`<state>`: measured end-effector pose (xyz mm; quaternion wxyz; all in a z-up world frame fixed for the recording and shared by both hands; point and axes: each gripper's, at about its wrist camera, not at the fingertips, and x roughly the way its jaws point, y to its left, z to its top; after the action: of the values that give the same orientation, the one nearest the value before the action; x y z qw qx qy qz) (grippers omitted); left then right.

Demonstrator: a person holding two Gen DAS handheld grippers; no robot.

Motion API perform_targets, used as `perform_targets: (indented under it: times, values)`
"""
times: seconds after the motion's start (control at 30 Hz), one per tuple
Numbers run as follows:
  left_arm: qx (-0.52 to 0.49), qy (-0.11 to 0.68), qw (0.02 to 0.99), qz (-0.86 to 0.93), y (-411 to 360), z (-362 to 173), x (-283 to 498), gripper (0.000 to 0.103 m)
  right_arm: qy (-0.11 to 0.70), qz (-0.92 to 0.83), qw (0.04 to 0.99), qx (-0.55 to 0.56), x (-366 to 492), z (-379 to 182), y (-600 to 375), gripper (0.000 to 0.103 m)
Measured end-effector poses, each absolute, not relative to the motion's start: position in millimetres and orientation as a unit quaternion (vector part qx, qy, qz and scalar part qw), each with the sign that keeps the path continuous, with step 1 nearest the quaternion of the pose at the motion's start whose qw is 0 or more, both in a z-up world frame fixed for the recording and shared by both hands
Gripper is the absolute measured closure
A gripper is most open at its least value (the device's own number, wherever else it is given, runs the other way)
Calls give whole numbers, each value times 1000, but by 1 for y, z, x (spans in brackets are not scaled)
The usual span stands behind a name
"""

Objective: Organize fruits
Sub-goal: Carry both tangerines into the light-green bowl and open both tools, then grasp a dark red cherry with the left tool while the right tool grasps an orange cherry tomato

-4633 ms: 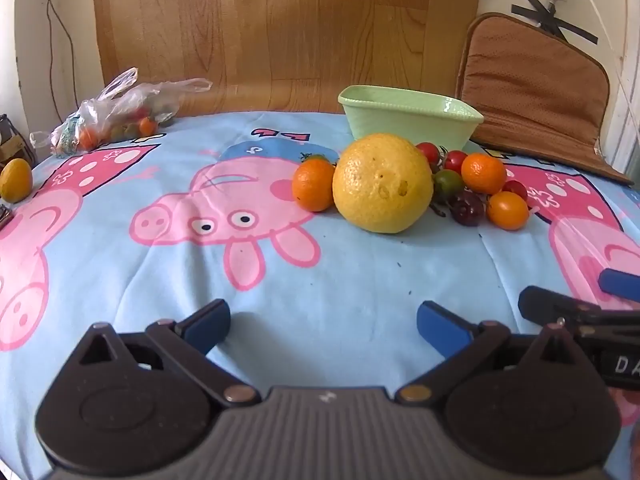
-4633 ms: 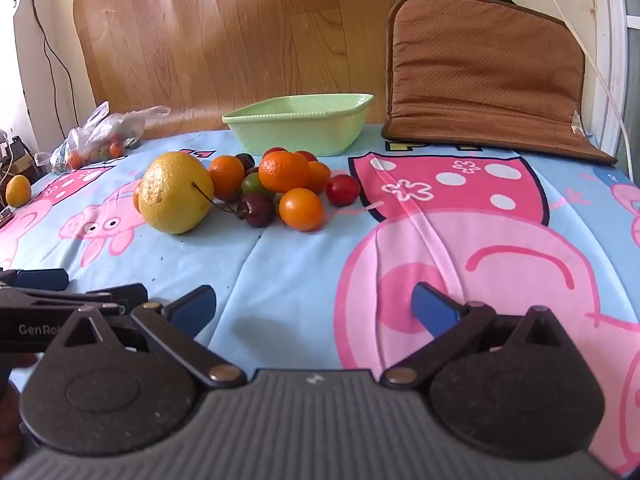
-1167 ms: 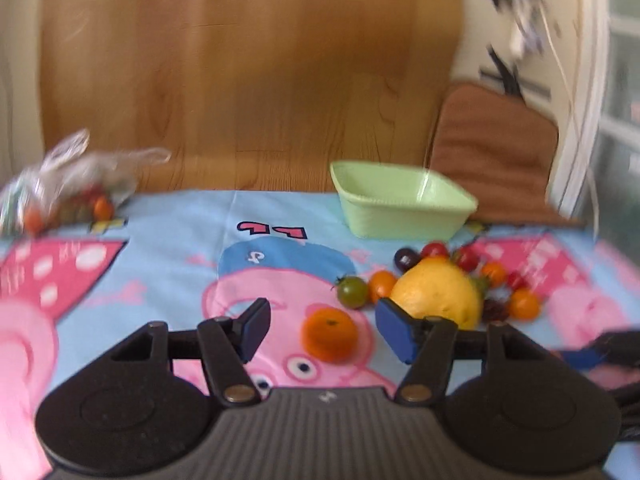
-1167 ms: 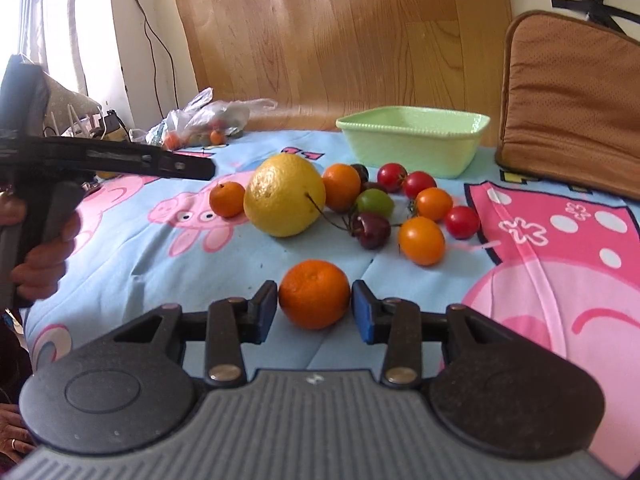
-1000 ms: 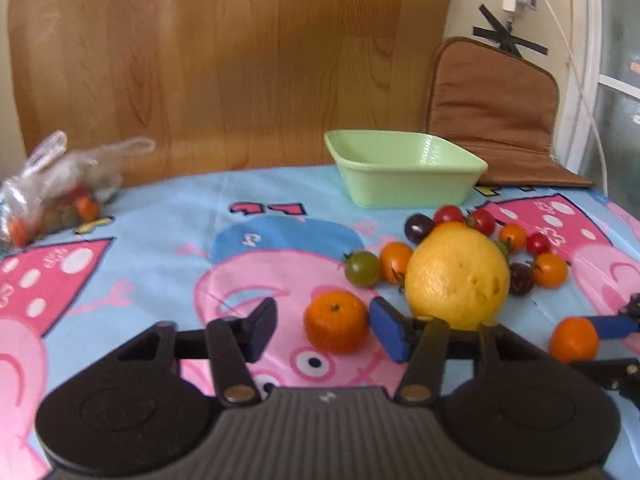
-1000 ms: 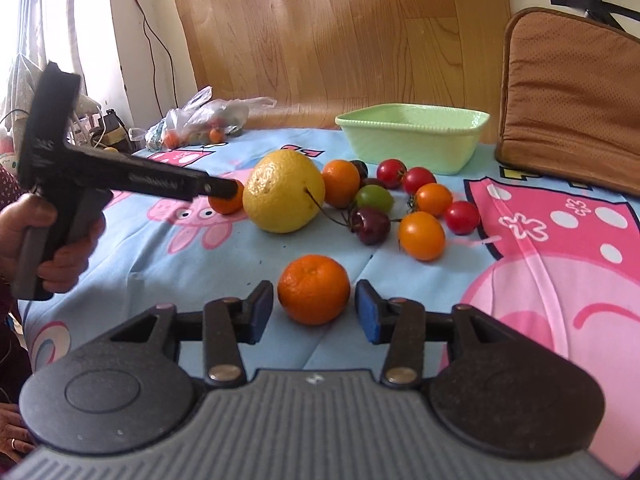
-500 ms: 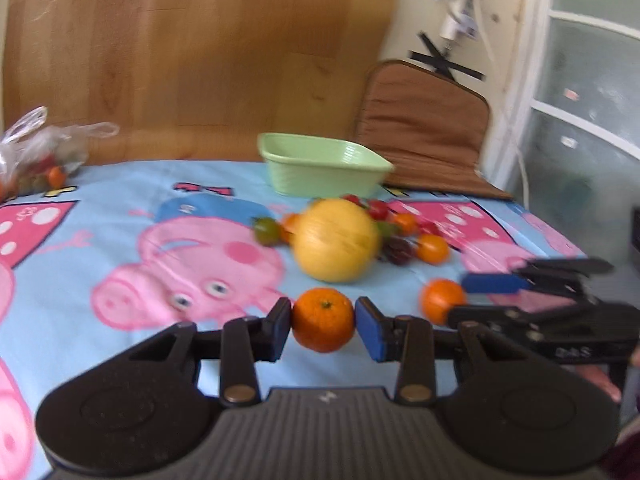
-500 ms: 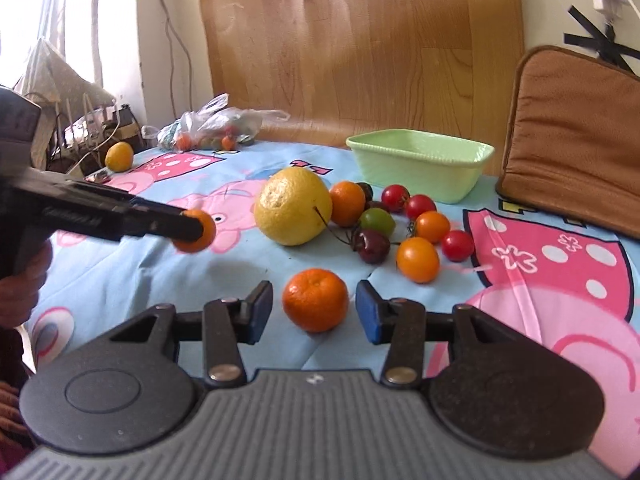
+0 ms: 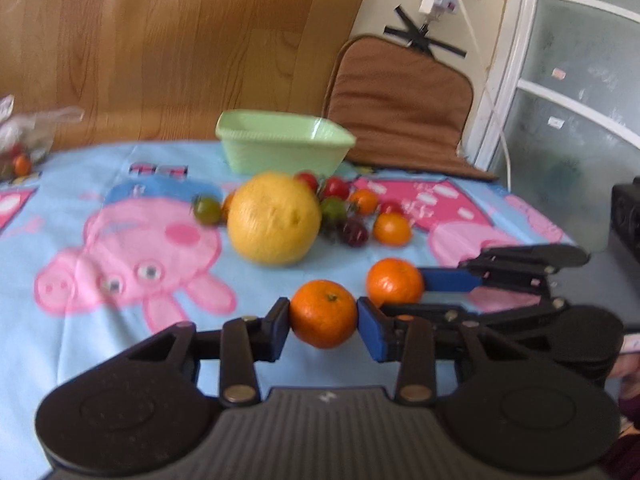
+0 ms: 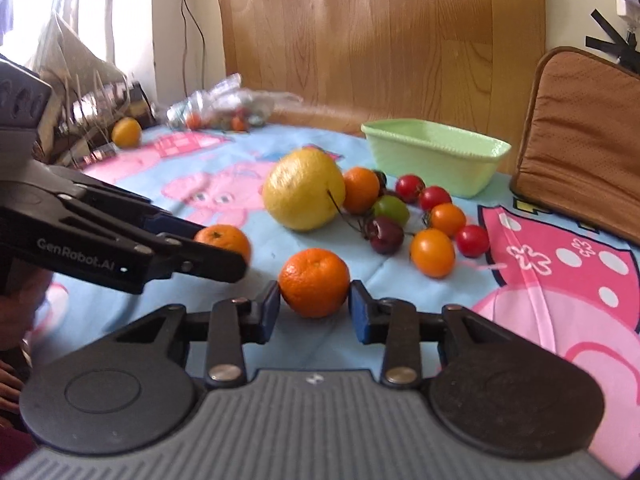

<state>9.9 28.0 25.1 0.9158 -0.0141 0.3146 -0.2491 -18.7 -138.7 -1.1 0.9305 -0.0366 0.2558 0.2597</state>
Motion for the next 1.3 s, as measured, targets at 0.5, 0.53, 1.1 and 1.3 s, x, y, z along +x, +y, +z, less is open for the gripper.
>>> perform_targets:
  times: [0.5, 0.53, 1.1, 1.3]
  values:
    - [-15, 318, 928, -191, -30, 76, 210, 67, 208, 166, 964, 20, 127, 43, -189, 63]
    - [-13, 325, 927, -185, -34, 73, 222, 67, 214, 161, 963, 19, 140, 40, -189, 63]
    - [-79, 305, 915, -253, -7, 88, 143, 57, 258, 180, 948, 52, 88, 26, -238, 60]
    - [-75, 310, 901, -294, 2, 64, 58, 57, 270, 199, 938, 90, 41, 14, -242, 62]
